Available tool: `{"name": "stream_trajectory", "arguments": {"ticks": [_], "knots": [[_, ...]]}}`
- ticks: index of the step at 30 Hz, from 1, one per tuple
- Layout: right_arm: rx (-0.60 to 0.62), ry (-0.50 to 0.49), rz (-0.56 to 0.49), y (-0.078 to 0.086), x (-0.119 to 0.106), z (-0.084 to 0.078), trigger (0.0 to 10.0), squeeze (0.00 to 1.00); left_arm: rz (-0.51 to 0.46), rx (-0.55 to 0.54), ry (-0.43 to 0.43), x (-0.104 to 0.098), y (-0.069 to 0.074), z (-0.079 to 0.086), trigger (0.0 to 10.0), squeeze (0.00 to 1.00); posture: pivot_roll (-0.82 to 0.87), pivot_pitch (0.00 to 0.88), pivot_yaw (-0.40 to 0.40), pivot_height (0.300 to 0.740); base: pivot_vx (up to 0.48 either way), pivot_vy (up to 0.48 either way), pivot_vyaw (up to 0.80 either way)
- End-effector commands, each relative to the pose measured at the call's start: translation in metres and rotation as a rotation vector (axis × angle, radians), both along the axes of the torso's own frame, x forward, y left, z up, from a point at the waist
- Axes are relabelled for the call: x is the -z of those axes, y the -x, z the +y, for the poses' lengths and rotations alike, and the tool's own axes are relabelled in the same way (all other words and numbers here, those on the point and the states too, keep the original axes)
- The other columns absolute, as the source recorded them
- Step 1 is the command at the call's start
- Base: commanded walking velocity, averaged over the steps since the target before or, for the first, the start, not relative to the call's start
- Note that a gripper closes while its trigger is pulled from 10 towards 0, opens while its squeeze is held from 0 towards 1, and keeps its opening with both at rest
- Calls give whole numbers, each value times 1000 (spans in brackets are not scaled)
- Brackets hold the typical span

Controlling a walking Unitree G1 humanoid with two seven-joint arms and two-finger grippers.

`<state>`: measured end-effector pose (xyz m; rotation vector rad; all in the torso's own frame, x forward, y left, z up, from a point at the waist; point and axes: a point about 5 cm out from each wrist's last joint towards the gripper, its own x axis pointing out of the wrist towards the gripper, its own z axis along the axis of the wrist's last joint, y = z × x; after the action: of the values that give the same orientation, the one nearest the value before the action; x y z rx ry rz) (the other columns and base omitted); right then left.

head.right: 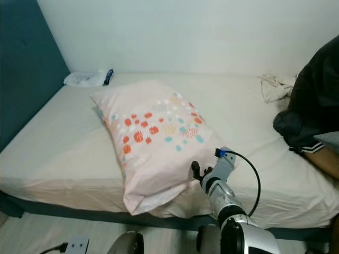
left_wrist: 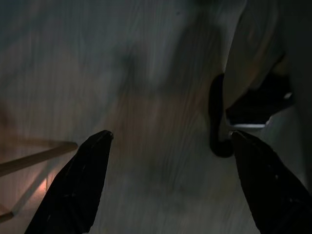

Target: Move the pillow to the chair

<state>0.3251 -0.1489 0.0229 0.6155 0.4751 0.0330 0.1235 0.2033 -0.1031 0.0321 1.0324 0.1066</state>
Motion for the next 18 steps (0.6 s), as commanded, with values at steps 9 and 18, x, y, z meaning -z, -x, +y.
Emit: {"name": "stream_trajectory", "arguments": {"ticks": [9,18], "knots": [[-120,-188,-157,-8,-17,26,10000,0,37,68,24,4,8,-11,10000,0,-18,113,-6,520,0,0,0],[-209,-370,-288,-10,-30,31,10000,0,59,78,3,5,19,-1,10000,0,4,125,15,480,0,0,0]]}}
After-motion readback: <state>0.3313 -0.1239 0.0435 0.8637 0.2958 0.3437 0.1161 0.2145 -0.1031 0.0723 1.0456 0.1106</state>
